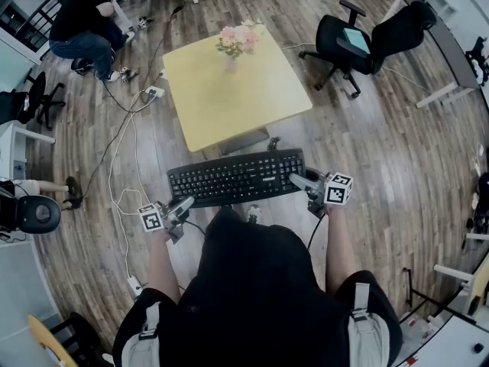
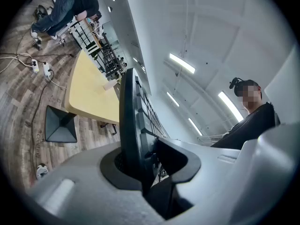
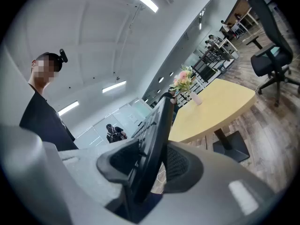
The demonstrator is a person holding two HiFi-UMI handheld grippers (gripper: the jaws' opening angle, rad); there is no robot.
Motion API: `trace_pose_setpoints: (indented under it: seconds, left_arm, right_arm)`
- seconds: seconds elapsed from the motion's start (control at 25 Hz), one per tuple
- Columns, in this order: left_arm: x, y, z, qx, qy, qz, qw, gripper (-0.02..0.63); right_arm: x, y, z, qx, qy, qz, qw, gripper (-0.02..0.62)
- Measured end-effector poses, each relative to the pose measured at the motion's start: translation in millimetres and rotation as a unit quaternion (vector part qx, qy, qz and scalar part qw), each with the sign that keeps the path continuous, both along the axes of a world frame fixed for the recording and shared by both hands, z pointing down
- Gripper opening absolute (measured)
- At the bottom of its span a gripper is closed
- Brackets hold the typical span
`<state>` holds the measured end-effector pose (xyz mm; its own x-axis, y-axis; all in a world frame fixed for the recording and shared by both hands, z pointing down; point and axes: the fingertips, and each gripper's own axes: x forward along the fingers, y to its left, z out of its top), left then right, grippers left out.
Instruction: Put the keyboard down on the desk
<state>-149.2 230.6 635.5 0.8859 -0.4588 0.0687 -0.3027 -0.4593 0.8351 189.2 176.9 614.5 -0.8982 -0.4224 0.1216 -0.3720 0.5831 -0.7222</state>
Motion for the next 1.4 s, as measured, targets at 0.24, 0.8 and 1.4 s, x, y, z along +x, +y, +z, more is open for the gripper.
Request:
trace_pose_setpoints:
  seconds: [0.24, 0.8, 1.4]
  left_arm:
    - [-2, 0, -1, 0.005, -0.002, -0.007, 1.0, 0.112]
    - [-6, 6, 2, 0.005, -0.001, -0.021, 0.9998, 0.112]
    - [-5, 14, 1, 0.002, 0.003, -0.033, 0.9995, 0.112]
  right_arm:
    - [-2, -1, 0, 0.0, -0.001, -0.006, 1.0, 0.156]
    - [-8, 0, 5, -0.006, 0.002, -0.013, 1.0, 0.16]
    - [-7, 2, 6, -0.014, 0.011, -0.026, 0.999, 0.16]
